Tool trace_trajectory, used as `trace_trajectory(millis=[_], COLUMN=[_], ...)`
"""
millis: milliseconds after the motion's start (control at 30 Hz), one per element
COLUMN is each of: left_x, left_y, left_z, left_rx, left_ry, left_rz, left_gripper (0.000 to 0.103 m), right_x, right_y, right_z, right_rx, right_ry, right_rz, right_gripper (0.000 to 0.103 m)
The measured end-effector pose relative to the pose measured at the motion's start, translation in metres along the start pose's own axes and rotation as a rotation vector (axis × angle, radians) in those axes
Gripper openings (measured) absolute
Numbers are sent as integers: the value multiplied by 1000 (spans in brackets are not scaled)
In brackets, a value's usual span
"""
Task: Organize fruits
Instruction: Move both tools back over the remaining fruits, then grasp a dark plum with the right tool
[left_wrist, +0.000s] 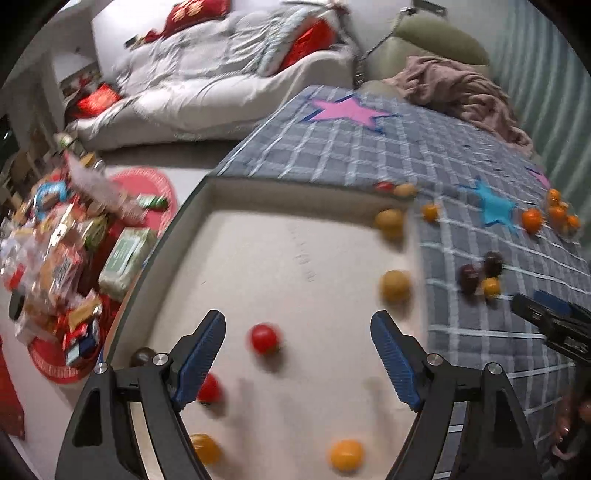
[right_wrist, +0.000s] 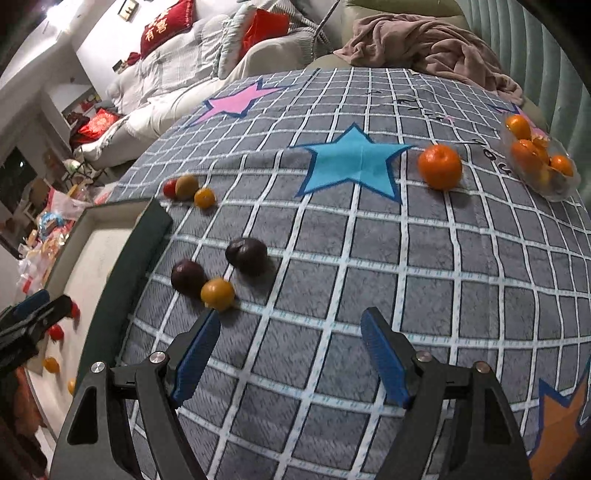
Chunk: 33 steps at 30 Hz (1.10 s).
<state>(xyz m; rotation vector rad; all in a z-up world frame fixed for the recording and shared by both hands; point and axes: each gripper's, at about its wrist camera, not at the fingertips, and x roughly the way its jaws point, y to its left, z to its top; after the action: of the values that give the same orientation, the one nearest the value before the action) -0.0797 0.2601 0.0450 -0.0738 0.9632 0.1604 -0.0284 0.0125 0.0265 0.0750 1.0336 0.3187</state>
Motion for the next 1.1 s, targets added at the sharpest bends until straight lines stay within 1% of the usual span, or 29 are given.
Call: trace_trajectory(millis=[133, 200, 300, 400, 567, 667, 700, 733, 800, 867, 967, 1100], left_x=[-12, -15, -18, -18, -14, -12, -12, -11, -9, -6, -3, 5], left_y=[-38, -57, -79, -91, -97, -101, -101, -102, -104, -106, -111, -130], left_z=[4, 5, 4, 2, 1, 1, 0, 0, 1, 2, 3, 6], left_rx=[91, 143, 204, 232, 221, 226, 225, 226, 225, 222, 220, 245], left_ry=[-34, -43, -56, -53, -35, -31, -30, -29, -24, -18, -12, -3], left_rz=[-47, -59, -67, -76, -81, -75, -74, -72, -69, -72, -78, -96], left_gripper=[82, 82, 82, 82, 82, 82, 82, 82, 82, 82, 82, 82], right_x=[1, 3, 6, 12, 27, 32, 33, 34, 33, 29, 21, 2], right_y=[3, 6, 8, 11, 18, 23, 25, 25, 26, 22, 2, -27], right_z=[9, 14, 19, 23, 28, 31, 32, 32, 31, 27, 19, 0], right_rx=[-2, -10, -15, -20, -38, -61, -70, -78, -86, -82, -30, 17], right_ry=[-14, -22, -24, -19, 6, 4, 6, 7, 11, -4, -17, -32], right_rz=[15, 22, 31, 41, 55, 42, 45, 45, 66, 49, 59, 43], right_gripper=[82, 81, 81, 81, 67, 59, 51, 38, 31, 31, 31, 31])
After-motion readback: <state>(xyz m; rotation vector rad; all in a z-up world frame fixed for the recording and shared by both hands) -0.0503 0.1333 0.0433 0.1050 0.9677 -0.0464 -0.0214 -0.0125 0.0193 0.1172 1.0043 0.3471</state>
